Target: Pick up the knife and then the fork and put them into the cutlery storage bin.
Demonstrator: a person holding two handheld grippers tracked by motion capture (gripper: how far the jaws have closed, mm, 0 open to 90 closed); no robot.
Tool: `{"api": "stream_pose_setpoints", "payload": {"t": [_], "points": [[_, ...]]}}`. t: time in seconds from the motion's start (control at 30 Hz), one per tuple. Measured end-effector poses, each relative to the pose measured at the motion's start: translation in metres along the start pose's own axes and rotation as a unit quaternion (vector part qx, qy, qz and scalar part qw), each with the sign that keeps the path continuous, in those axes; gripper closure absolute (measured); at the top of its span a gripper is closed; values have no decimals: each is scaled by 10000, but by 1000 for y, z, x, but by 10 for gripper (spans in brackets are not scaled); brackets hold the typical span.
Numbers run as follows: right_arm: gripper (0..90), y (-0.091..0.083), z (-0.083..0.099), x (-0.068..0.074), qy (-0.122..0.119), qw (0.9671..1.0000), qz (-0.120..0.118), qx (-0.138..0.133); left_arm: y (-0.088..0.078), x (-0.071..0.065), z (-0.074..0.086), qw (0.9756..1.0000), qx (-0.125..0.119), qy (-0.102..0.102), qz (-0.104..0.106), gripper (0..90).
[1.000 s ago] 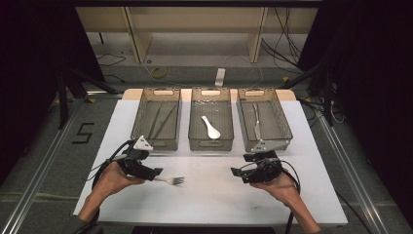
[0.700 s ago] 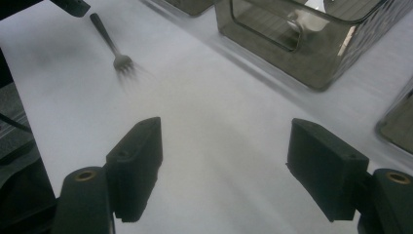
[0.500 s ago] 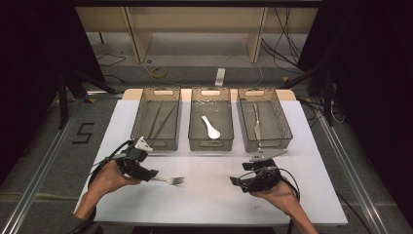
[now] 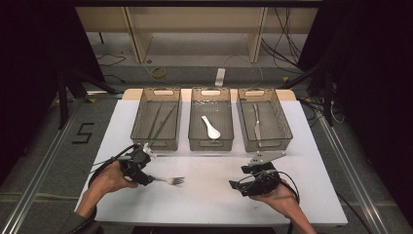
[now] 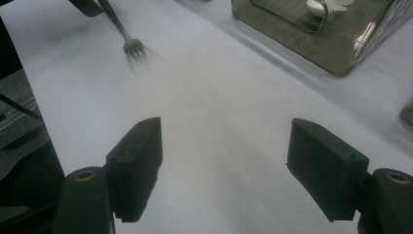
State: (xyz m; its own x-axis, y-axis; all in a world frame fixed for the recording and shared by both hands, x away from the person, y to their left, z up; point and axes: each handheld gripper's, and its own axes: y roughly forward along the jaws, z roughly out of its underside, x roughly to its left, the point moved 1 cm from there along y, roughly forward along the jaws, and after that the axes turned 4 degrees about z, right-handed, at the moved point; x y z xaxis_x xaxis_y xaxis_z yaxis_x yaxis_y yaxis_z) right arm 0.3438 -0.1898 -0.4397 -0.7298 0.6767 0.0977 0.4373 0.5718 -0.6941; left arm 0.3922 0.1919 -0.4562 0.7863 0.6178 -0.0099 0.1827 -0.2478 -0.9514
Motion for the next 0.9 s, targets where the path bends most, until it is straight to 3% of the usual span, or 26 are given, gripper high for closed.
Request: {"api": "stream_pose_setpoints", "payload": {"t": [0.13, 0.6, 0.9], "points": [[297, 1, 0, 0, -19, 10000, -20, 19, 3, 4, 2, 9998, 166, -18, 112, 433], [278, 1, -1, 2, -47, 10000, -35, 27, 13, 10, -1, 9987, 505, 10, 119, 540], [270, 2, -1, 3, -87, 9999, -39, 33, 17, 8, -4, 9973, 707, 196, 90, 554]]}}
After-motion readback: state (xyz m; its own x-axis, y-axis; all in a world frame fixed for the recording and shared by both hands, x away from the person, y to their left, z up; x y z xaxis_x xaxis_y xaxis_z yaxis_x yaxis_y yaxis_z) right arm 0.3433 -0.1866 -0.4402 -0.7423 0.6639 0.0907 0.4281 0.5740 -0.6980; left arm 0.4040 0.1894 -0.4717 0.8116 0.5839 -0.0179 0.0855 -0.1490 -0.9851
